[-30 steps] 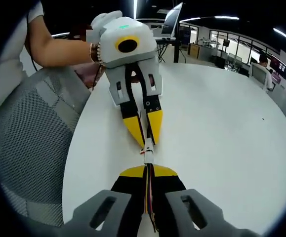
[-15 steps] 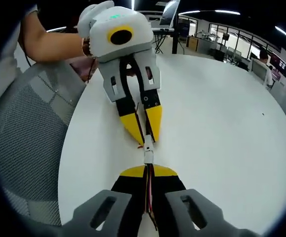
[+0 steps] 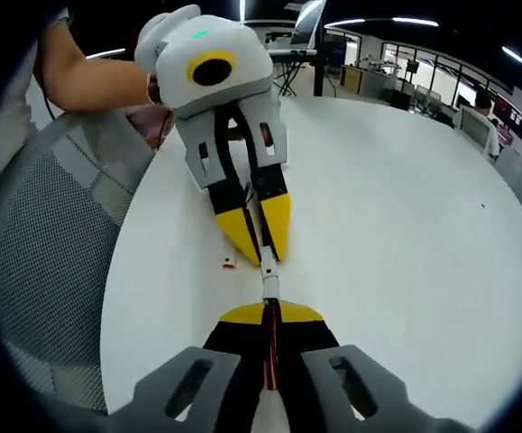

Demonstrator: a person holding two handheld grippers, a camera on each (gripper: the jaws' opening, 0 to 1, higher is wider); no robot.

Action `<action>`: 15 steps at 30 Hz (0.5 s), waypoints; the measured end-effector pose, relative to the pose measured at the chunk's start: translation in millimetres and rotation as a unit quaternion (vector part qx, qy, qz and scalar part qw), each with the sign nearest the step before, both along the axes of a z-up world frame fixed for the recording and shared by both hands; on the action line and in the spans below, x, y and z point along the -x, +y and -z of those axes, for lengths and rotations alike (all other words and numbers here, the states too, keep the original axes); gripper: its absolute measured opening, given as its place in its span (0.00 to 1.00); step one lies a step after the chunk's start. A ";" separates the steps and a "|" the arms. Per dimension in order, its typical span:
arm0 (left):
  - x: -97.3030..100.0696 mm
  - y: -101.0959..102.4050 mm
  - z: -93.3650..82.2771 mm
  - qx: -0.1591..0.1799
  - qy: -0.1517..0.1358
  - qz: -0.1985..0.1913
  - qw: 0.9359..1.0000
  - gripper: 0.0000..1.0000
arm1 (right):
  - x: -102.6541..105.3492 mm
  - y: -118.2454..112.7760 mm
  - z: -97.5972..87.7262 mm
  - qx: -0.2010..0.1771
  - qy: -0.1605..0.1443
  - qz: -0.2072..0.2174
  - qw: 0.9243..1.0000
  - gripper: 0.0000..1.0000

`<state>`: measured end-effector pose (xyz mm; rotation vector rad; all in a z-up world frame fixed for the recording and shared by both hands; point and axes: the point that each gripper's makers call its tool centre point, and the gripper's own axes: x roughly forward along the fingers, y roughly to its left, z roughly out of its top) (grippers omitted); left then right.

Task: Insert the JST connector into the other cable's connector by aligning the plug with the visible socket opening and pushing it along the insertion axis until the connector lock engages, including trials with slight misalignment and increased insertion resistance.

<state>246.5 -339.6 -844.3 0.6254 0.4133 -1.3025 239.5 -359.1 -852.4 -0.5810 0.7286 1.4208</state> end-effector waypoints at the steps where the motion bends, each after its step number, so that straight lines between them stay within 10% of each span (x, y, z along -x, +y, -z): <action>1: 1.8 0.0 -0.2 0.001 0.002 0.005 1.000 0.00 | 0.7 -0.5 0.6 -0.003 0.009 0.001 1.000 0.00; 15: 1.0 -3.6 0.2 0.004 0.006 0.012 1.000 0.00 | -0.4 -0.5 -0.4 -0.047 0.133 -0.018 0.990 0.00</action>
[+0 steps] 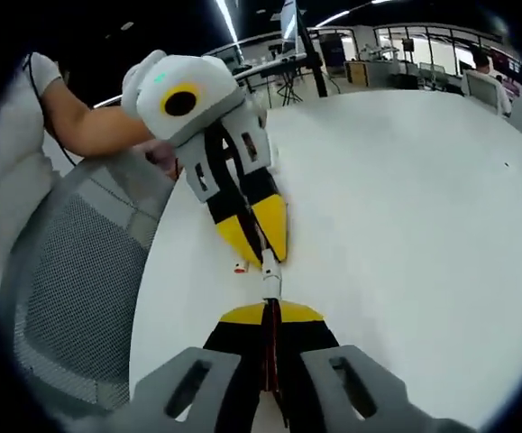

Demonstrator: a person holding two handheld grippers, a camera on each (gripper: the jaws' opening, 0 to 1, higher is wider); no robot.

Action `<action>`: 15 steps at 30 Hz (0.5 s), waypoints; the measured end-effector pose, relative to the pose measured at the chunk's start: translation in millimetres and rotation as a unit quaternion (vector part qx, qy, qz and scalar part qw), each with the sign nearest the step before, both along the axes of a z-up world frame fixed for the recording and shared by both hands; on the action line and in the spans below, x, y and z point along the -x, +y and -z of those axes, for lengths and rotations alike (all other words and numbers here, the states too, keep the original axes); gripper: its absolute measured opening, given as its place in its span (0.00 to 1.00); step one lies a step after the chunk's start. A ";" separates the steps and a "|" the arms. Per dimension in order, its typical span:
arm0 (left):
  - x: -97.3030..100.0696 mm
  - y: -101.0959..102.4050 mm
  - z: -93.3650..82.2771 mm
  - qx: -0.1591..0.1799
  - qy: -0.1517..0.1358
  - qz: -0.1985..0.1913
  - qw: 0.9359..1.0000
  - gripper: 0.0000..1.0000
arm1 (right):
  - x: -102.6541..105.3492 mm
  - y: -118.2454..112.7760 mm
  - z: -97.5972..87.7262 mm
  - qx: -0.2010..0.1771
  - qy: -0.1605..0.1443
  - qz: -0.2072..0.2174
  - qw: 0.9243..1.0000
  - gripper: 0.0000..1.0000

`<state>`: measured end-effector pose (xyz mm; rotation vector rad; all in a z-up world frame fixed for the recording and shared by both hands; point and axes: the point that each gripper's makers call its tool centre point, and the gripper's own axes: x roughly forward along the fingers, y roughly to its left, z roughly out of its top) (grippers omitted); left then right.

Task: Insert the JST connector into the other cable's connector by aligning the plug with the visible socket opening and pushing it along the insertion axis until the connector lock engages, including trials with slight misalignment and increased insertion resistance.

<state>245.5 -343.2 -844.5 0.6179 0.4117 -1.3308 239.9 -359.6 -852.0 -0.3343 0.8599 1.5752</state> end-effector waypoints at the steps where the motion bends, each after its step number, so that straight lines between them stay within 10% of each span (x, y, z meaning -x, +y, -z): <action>1: -0.4 0.1 0.2 0.001 0.001 0.000 1.000 0.00 | -1.2 -0.3 0.4 0.000 0.001 -0.003 1.000 0.00; 15: -1.8 -0.4 1.4 0.007 0.007 0.007 1.000 0.00 | -4.6 1.3 1.5 0.061 -0.016 -0.106 0.992 0.00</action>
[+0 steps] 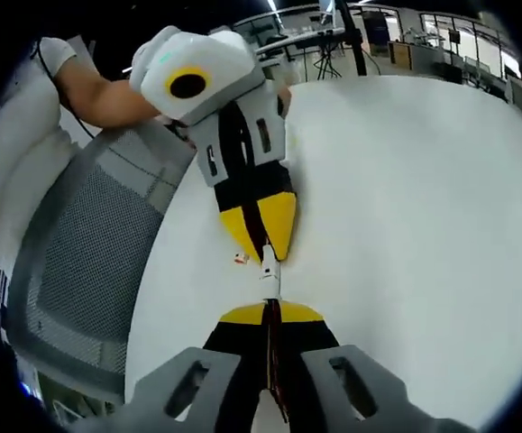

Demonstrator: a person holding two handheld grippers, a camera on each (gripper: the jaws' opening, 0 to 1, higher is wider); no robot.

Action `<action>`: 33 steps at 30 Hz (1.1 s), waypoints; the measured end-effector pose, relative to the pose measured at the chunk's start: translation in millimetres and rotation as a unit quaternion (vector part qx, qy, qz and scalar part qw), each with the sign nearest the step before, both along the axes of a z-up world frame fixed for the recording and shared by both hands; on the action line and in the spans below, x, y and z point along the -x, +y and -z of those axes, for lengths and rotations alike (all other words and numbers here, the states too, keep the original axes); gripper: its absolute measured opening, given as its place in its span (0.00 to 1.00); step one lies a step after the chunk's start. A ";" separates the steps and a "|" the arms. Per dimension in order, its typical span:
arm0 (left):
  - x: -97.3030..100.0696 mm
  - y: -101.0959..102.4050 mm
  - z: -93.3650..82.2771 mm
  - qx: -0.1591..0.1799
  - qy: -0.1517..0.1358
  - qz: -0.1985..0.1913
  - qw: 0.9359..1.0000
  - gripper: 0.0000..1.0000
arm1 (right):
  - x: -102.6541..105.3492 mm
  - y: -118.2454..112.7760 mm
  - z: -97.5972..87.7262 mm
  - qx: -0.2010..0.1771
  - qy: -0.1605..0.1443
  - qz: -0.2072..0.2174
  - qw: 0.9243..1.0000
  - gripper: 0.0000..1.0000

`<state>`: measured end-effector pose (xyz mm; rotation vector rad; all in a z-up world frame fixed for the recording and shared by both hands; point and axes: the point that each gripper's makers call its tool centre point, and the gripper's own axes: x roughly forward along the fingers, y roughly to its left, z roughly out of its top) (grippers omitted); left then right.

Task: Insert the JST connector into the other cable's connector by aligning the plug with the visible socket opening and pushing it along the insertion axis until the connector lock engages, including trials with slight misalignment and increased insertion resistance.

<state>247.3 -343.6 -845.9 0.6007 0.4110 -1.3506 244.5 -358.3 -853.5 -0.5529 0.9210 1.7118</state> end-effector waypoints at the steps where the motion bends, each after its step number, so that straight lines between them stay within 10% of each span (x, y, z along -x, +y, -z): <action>1: -1.1 0.7 -0.2 -0.001 -0.002 -0.001 1.000 0.00 | -2.5 1.2 -0.9 -0.004 -0.004 0.006 1.000 0.00; 23: -4.6 3.8 1.3 0.008 0.010 -0.029 0.999 0.00 | -14.0 15.1 -8.2 -0.079 -0.161 0.035 0.983 0.14; 33: -12.7 12.9 1.2 0.013 0.013 -0.056 0.998 0.00 | -18.7 17.8 -1.4 -0.086 -0.159 0.029 0.983 0.05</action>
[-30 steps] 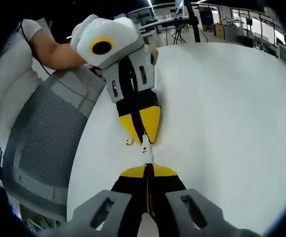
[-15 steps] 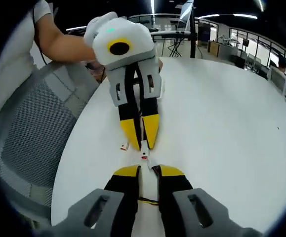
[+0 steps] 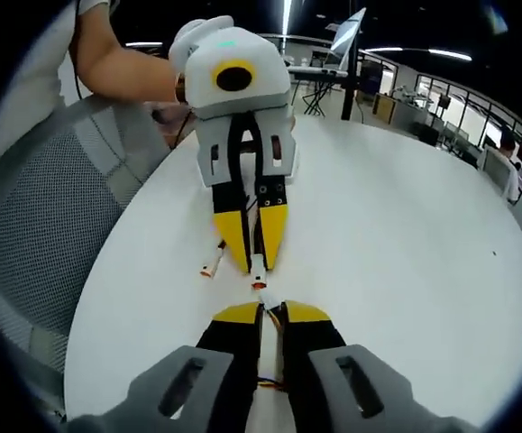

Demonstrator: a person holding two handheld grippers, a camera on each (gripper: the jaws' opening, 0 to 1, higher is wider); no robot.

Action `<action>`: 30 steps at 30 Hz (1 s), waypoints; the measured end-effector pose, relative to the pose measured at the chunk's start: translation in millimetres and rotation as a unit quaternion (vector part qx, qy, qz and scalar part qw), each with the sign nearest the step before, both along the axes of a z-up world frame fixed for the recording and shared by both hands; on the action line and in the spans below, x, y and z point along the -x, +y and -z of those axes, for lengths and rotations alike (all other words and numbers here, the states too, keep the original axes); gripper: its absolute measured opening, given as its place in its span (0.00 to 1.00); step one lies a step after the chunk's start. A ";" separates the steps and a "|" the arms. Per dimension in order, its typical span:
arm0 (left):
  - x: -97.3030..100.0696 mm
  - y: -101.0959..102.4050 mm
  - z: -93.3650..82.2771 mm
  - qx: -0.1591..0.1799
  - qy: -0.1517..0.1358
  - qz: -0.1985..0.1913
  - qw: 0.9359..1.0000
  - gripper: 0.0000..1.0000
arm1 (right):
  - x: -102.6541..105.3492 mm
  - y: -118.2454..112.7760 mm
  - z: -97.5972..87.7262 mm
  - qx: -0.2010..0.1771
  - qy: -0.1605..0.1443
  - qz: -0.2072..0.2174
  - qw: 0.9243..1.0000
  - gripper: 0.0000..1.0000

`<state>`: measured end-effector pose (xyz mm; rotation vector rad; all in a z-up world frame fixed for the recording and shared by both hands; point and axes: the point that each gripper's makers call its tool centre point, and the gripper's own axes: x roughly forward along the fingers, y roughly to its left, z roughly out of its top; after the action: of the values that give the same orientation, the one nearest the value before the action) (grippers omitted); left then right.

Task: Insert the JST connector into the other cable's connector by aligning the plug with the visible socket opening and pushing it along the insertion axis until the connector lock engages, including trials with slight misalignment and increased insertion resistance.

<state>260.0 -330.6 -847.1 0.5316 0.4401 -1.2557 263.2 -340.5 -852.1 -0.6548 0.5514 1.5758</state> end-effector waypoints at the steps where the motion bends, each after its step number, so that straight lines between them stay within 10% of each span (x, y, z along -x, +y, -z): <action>1: -0.3 0.9 0.1 0.001 0.003 -0.004 1.000 0.00 | 0.2 0.6 -0.2 -0.001 0.001 0.000 1.000 0.05; 30: -1.9 -6.6 -33.9 0.021 -0.021 -0.017 0.999 0.00 | 1.7 0.0 -36.6 -0.012 -0.060 0.069 0.996 0.04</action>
<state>261.9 -337.2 -813.2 0.5118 0.3853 -1.2164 261.5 -340.6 -815.5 -0.6737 0.4781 1.4017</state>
